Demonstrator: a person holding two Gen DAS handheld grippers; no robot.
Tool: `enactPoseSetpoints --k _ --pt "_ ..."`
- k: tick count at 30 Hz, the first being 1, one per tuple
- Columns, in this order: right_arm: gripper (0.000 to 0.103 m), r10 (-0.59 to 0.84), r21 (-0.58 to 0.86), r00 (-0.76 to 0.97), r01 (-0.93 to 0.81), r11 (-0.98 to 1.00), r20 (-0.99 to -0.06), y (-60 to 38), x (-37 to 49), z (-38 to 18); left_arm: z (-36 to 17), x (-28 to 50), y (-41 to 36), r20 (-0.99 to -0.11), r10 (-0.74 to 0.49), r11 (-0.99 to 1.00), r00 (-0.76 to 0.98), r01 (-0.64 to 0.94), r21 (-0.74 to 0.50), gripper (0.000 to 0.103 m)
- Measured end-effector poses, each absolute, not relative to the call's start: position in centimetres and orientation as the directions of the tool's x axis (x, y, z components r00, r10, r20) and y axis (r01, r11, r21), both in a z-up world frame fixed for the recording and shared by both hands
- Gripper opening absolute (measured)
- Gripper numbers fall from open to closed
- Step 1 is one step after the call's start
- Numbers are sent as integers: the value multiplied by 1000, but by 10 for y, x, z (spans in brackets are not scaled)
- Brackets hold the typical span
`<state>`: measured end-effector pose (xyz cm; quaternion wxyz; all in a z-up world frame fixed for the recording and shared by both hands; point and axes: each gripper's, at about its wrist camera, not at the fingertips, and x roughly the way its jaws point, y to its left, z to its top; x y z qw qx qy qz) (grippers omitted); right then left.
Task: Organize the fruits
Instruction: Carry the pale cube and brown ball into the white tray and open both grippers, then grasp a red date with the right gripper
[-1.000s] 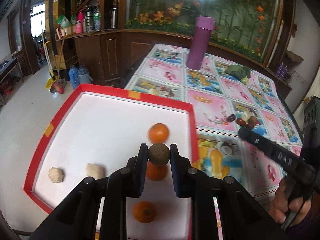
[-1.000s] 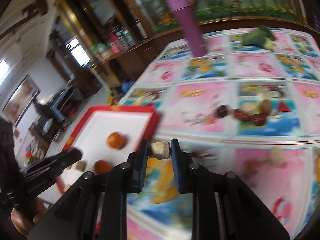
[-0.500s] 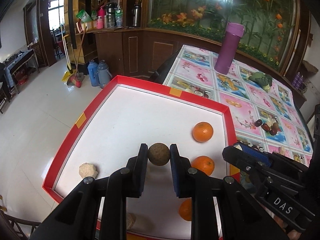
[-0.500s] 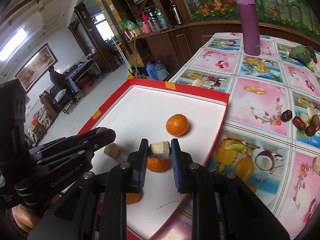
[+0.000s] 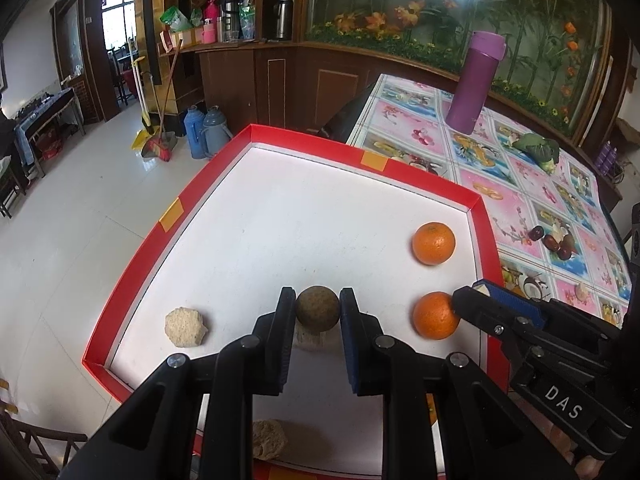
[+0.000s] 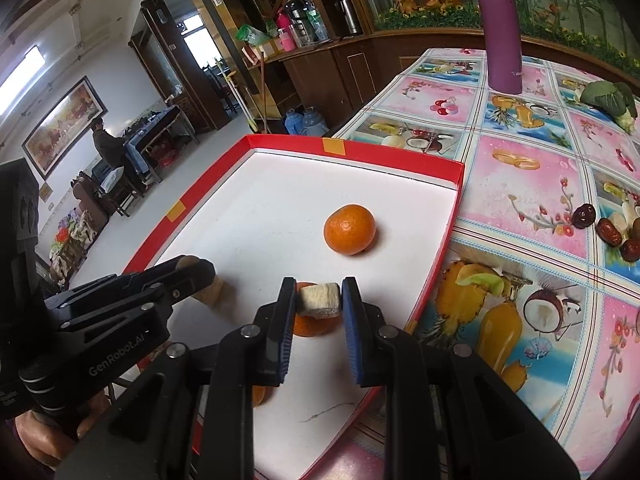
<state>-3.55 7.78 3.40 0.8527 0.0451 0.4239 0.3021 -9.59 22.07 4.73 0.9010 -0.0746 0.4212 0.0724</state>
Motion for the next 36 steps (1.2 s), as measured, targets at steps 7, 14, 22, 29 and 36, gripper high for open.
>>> enactPoseSetpoints --k 7,14,22,29,36 --pt "53 555 346 431 -473 811 -712 77 -35 28 46 -99 224 -774 113 973 623 -227 -41 24" --pt "54 620 381 470 -509 772 -629 56 -47 42 49 -102 224 -770 151 967 620 -256 -17 52" --pt "54 548 368 589 -407 836 -594 -11 -36 52 54 -102 211 -766 158 971 623 -241 5 52" --pt "54 402 335 684 -238 912 -609 -102 -21 51 60 -99 192 -761 154 978 630 -209 25 52" --pt "54 332 288 674 -182 940 -660 -158 -7 42 71 -90 149 -753 107 993 649 -105 51 54"
